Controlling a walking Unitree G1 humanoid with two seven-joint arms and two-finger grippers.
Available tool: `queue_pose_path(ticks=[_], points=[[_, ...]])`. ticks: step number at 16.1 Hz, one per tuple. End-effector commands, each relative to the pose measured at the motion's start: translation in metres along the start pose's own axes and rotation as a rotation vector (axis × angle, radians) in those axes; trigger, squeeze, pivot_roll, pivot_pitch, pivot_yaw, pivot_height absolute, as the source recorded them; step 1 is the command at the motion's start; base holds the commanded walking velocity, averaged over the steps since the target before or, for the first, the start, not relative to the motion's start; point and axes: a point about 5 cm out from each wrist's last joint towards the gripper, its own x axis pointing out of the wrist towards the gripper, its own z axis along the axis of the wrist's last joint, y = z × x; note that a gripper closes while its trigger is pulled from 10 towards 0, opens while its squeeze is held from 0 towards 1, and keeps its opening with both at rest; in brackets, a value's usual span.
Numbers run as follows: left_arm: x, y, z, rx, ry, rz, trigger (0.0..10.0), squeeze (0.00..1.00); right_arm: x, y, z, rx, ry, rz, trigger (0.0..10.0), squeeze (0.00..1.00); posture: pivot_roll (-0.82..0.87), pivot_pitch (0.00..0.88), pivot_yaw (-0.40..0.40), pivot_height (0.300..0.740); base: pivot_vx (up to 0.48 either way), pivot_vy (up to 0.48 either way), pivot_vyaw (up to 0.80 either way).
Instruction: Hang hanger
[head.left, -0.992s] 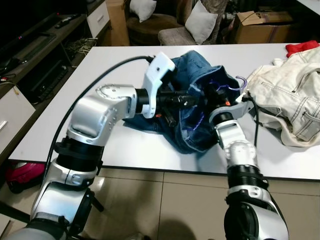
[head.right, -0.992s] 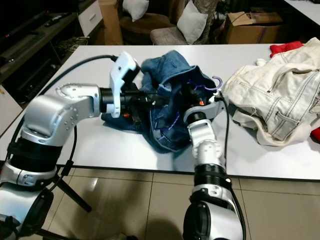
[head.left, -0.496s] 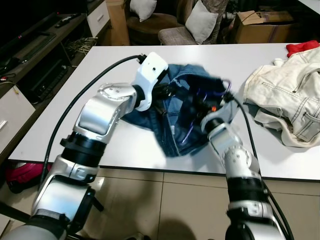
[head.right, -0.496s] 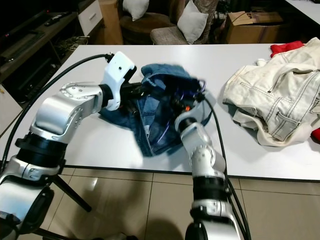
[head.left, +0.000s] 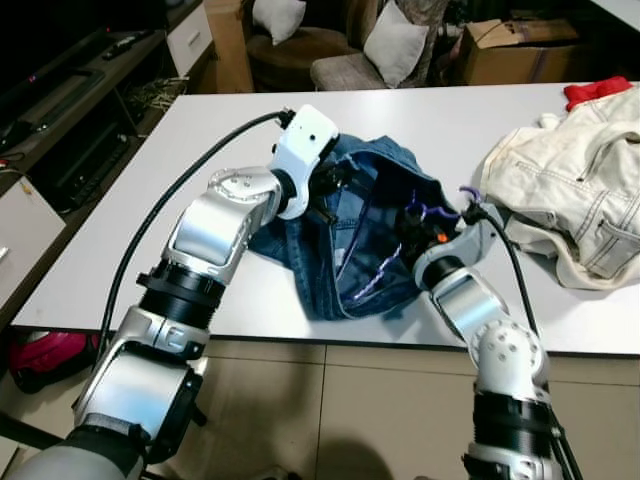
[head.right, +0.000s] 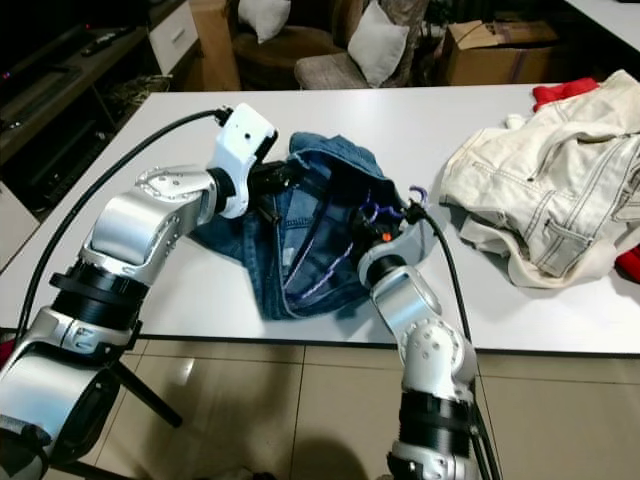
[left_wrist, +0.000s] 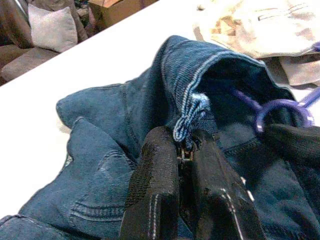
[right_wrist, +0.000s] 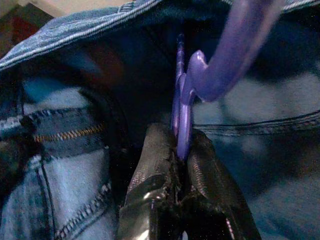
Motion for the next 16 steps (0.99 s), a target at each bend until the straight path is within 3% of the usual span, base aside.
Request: queue_pose_path(ticks=[1,4,5,6,8,10,12,13,16], points=[[-0.005,0.013,0.01,0.035,-0.031,0.071,0.0,0.0,-0.005,0.003,-0.012,0.021,0.055,-0.016,10.0,0.0,-0.16,0.0,0.136,0.74,0.0,0.0,0.0],[-0.005,0.019,0.007,0.038,-0.03,0.102,0.0,0.0,-0.019,0.017,-0.012,0.032,0.079,0.055,10.0,0.0,-0.16,0.0,0.136,0.74,0.0,0.0,0.0],[-0.005,0.02,0.007,0.042,-0.029,0.109,0.0,0.0,-0.021,0.016,-0.011,-0.013,0.088,0.062,10.0,0.0,-0.16,0.0,0.136,0.74,0.0,0.0,0.0],[-0.006,0.026,0.005,0.05,-0.025,0.144,0.0,0.0,-0.026,0.015,-0.008,-0.141,0.121,0.123,10.0,0.0,-0.16,0.0,0.136,0.74,0.0,0.0,0.0],[-0.009,0.034,0.002,0.06,-0.015,0.177,0.0,0.0,-0.031,0.015,-0.006,-0.176,0.155,0.185,10.0,0.0,-0.16,0.0,0.136,0.74,0.0,0.0,0.0],[-0.022,0.052,-0.005,0.084,0.027,0.225,0.0,0.0,-0.028,-0.013,0.016,-0.315,0.126,0.046,10.0,0.0,-0.15,0.0,0.116,0.74,0.0,0.0,0.0],[-0.03,0.057,-0.011,0.124,0.07,0.216,0.0,0.0,-0.025,-0.013,0.028,-0.334,0.081,0.037,10.0,0.0,-0.15,0.0,0.116,0.74,0.0,0.0,0.0],[-0.039,0.064,-0.018,0.168,0.12,0.213,0.0,0.0,-0.022,0.0,0.034,-0.326,0.06,0.104,10.0,0.0,-0.11,0.0,0.089,0.74,0.0,0.0,0.0],[-0.049,0.064,-0.021,0.191,0.15,0.172,0.0,0.0,-0.014,0.012,0.029,-0.255,0.084,0.197,10.0,0.0,-0.08,0.0,0.074,0.74,0.0,0.0,0.0]])
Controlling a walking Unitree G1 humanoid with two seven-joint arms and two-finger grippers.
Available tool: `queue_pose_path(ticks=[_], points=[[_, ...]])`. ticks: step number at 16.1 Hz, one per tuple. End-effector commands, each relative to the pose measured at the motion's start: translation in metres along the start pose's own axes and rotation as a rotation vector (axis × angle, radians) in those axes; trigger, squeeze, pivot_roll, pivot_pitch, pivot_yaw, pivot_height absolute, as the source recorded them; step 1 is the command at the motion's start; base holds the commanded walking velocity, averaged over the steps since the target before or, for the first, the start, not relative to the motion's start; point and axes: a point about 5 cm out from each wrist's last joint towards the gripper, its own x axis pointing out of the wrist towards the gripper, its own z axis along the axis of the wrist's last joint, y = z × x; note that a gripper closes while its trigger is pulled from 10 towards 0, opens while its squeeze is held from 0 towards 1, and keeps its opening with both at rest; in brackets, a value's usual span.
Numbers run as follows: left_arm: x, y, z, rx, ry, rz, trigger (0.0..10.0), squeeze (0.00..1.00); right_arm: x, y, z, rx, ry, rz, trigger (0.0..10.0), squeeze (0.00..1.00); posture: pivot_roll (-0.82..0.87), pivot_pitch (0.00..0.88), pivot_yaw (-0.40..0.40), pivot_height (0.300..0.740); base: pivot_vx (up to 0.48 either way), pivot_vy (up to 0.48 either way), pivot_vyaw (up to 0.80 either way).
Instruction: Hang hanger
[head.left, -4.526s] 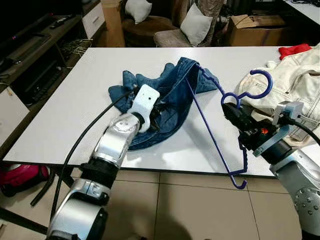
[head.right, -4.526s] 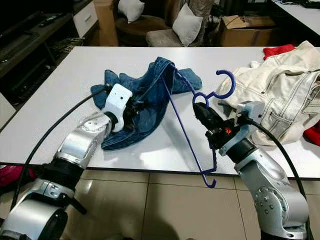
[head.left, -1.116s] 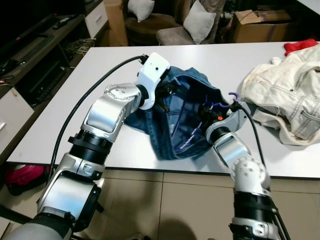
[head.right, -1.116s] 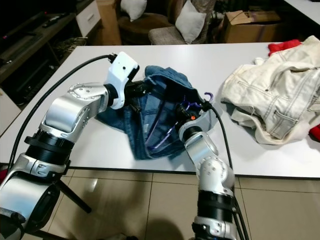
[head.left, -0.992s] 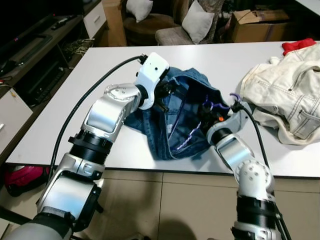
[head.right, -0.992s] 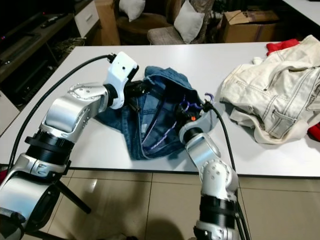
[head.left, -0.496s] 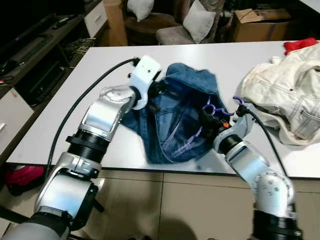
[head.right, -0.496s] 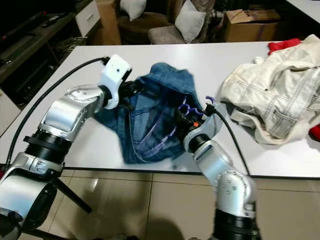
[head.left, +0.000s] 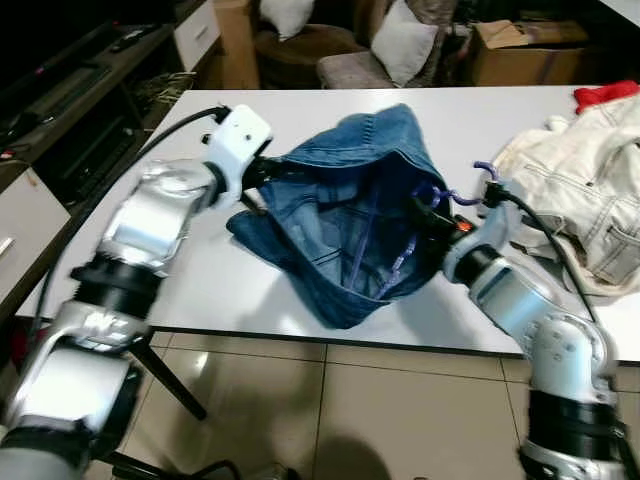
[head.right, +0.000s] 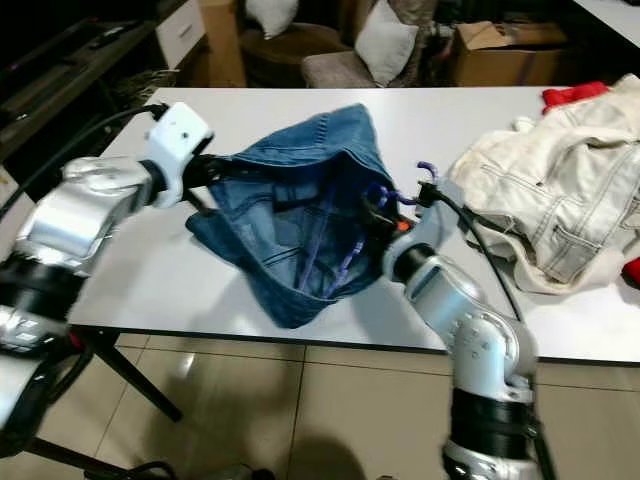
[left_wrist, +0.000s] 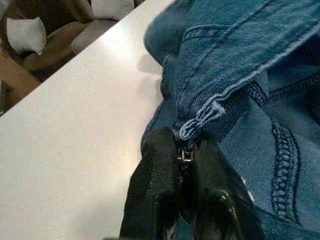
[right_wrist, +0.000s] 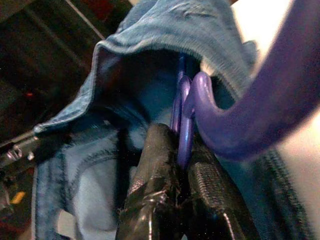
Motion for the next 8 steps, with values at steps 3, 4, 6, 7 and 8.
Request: queue_pose_path(ticks=[3,4,6,7,8], points=[[-0.014,-0.023,-0.006,0.083,0.051,-0.228,0.0,0.0,0.025,-0.007,-0.003,0.145,-0.037,0.001,10.0,0.0,-0.08,0.0,0.082,0.74,0.0,0.0,0.0],[-0.016,-0.036,-0.004,0.067,0.039,-0.329,0.0,0.0,0.038,-0.015,0.001,0.279,-0.102,-0.034,10.0,0.0,-0.07,0.0,0.085,0.74,0.0,0.0,0.0],[-0.016,-0.049,0.008,-0.002,-0.023,-0.418,0.0,0.0,0.05,-0.019,0.005,0.38,-0.165,-0.065,10.0,0.0,-0.07,0.0,0.088,0.74,0.0,0.0,0.0],[-0.016,-0.059,0.021,-0.062,-0.083,-0.487,0.0,0.0,0.056,-0.02,0.005,0.43,-0.196,-0.082,10.0,0.0,-0.07,0.0,0.091,0.74,0.0,0.0,0.0],[-0.017,-0.065,0.03,-0.098,-0.118,-0.524,0.0,0.0,0.059,-0.021,0.004,0.442,-0.203,-0.094,10.0,0.0,-0.07,0.0,0.094,0.74,0.0,0.0,0.0]])
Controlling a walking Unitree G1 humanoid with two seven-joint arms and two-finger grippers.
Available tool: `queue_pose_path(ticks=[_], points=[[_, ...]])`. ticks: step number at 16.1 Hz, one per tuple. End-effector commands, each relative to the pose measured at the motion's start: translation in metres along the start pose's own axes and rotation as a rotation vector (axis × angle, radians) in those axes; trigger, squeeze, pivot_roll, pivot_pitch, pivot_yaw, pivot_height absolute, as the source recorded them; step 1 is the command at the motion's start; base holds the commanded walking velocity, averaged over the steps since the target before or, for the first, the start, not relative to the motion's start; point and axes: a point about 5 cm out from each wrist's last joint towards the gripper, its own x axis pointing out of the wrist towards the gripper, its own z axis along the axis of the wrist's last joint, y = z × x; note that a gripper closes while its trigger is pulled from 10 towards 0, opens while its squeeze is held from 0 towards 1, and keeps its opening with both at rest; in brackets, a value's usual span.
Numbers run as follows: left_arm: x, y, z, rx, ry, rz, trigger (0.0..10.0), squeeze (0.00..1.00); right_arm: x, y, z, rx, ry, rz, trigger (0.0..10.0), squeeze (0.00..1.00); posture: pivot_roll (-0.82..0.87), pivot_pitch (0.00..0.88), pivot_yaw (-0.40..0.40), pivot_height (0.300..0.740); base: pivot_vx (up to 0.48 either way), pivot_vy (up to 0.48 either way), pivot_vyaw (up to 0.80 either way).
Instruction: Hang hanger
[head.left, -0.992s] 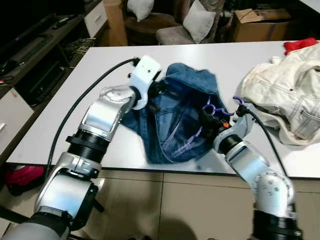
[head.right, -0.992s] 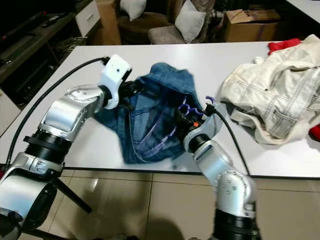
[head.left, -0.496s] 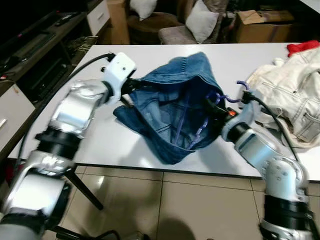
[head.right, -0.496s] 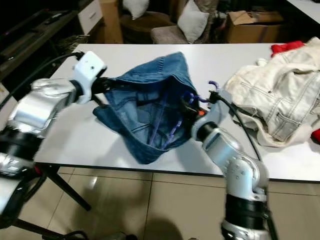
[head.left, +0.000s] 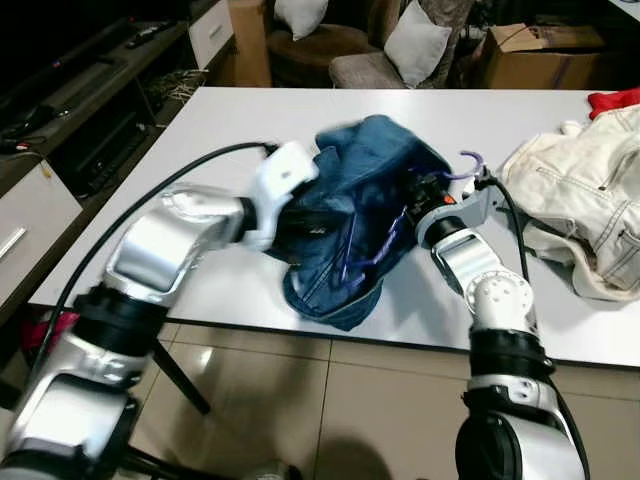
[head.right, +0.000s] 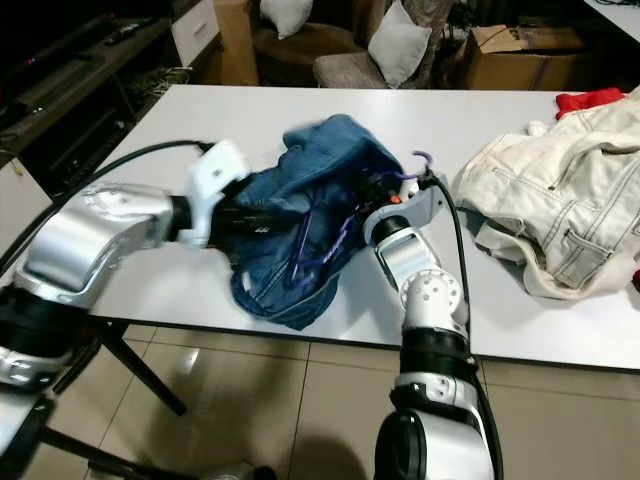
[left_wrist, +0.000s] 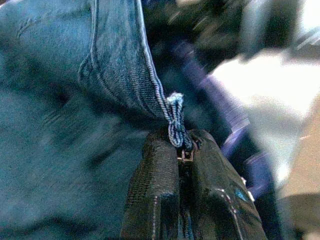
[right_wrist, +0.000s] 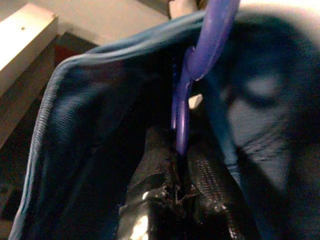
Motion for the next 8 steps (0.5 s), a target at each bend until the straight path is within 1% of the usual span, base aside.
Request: queue_pose_path(ticks=[1,2,3,4,6,7,8], points=[[-0.004,-0.001,0.013,-0.003,-0.042,-0.014,0.0,0.0,0.002,0.0,0.0,0.022,-0.017,-0.006,10.0,0.0,-0.07,0.0,0.096,0.74,0.0,0.0,0.0],[0.007,-0.012,0.032,-0.093,-0.145,-0.074,0.0,0.0,0.006,0.0,-0.008,0.044,-0.022,-0.017,10.0,0.0,-0.08,0.0,0.111,0.74,0.0,0.0,0.0],[0.013,-0.016,0.042,-0.157,-0.2,-0.101,0.0,0.0,0.008,0.001,-0.014,0.056,-0.025,-0.018,10.0,0.0,-0.08,0.0,0.117,0.74,0.0,0.0,0.0],[0.017,-0.02,0.049,-0.198,-0.232,-0.121,0.0,0.0,0.01,0.001,-0.019,0.062,-0.027,-0.019,10.0,0.0,-0.08,0.0,0.119,0.74,0.0,0.0,0.0],[0.025,-0.016,0.063,-0.301,-0.324,-0.091,0.0,0.0,0.012,0.003,-0.031,0.076,-0.016,-0.024,10.0,0.0,-0.09,0.0,0.132,0.74,0.0,0.0,0.0],[0.03,-0.011,0.074,-0.388,-0.389,-0.059,0.0,0.0,0.012,0.005,-0.043,0.103,-0.003,-0.025,10.0,0.0,-0.1,0.0,0.141,0.74,0.0,0.0,0.0],[0.033,-0.008,0.081,-0.438,-0.422,-0.039,0.0,0.0,0.01,0.006,-0.05,0.135,0.011,-0.024,10.0,0.0,-0.11,0.0,0.147,0.74,0.0,0.0,0.0]])
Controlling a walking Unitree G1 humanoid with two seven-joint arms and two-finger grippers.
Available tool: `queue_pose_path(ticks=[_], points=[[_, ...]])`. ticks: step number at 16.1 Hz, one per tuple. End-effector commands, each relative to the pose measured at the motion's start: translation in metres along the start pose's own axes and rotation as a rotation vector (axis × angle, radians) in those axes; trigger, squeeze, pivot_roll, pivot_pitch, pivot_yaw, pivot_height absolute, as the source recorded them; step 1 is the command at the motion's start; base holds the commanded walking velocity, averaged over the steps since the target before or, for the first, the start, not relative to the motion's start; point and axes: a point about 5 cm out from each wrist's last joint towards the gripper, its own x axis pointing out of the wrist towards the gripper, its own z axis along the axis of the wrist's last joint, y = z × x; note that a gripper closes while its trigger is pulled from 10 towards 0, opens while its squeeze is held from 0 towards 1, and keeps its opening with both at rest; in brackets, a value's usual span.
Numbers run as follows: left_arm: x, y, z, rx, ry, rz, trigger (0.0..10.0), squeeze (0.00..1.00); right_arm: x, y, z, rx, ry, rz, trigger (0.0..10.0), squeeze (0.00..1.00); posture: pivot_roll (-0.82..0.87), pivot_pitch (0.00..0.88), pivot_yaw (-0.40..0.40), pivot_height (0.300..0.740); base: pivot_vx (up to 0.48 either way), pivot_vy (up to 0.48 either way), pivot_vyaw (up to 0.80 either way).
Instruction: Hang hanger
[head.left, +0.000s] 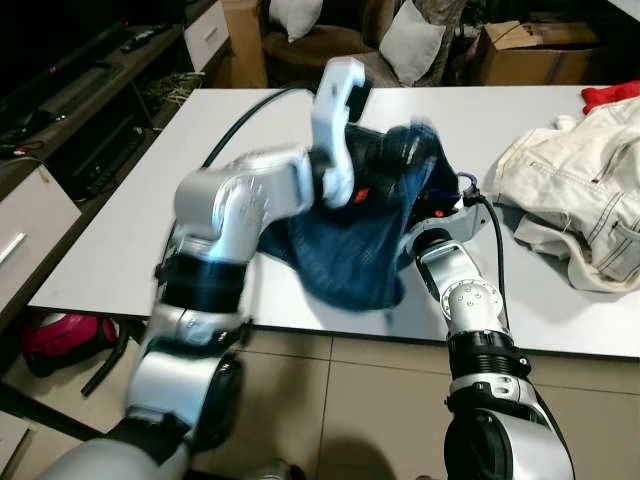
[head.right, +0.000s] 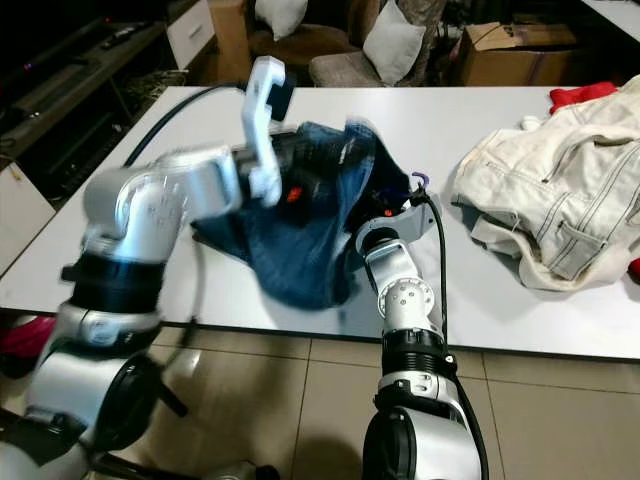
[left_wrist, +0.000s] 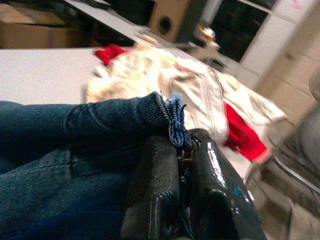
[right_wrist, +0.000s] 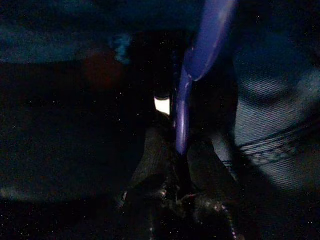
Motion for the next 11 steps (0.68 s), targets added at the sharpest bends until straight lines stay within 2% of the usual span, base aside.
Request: queue_pose_path(ticks=[1,2,3,4,5,7,8,9,11], points=[[-0.003,0.016,0.013,0.014,-0.07,0.145,0.0,0.0,-0.003,0.015,-0.034,0.027,0.08,0.033,10.0,0.0,-0.12,0.0,0.153,0.74,0.0,0.0,0.0],[-0.005,0.023,0.016,0.022,-0.089,0.202,0.0,0.0,-0.005,0.013,-0.035,0.02,0.091,0.024,10.0,0.0,-0.12,0.0,0.153,0.74,0.0,0.0,0.0],[-0.011,0.036,0.024,0.05,-0.123,0.304,0.0,0.0,-0.011,0.007,-0.035,-0.016,0.127,0.008,10.0,0.0,-0.13,0.0,0.153,0.74,0.0,0.0,0.0],[-0.018,0.05,0.035,0.069,-0.162,0.391,0.0,0.0,-0.02,0.001,-0.037,-0.093,0.192,0.01,10.0,0.0,-0.13,0.0,0.153,0.74,0.0,0.0,0.0],[-0.022,0.056,0.041,0.079,-0.181,0.429,0.0,0.0,-0.026,-0.002,-0.037,-0.126,0.22,0.013,10.0,0.0,-0.13,0.0,0.152,0.74,0.0,0.0,0.0],[-0.039,0.079,0.055,0.196,-0.189,0.566,0.0,0.0,-0.053,-0.008,-0.028,-0.19,0.303,0.045,10.0,0.0,-0.15,0.0,0.152,0.74,0.0,0.0,0.0],[-0.046,0.089,0.056,0.248,-0.168,0.618,0.0,0.0,-0.062,-0.005,-0.021,-0.185,0.312,0.066,10.0,0.0,-0.15,0.0,0.152,0.74,0.0,0.0,0.0],[-0.049,0.093,0.055,0.26,-0.158,0.635,0.0,0.0,-0.066,-0.002,-0.017,-0.184,0.315,0.08,10.0,0.0,-0.16,0.0,0.153,0.74,0.0,0.0,0.0],[-0.06,0.117,0.034,0.317,-0.053,0.731,0.0,0.0,-0.09,0.017,-0.005,-0.185,0.344,0.184,10.0,0.0,-0.17,0.0,0.149,0.74,0.0,0.0,0.0]])
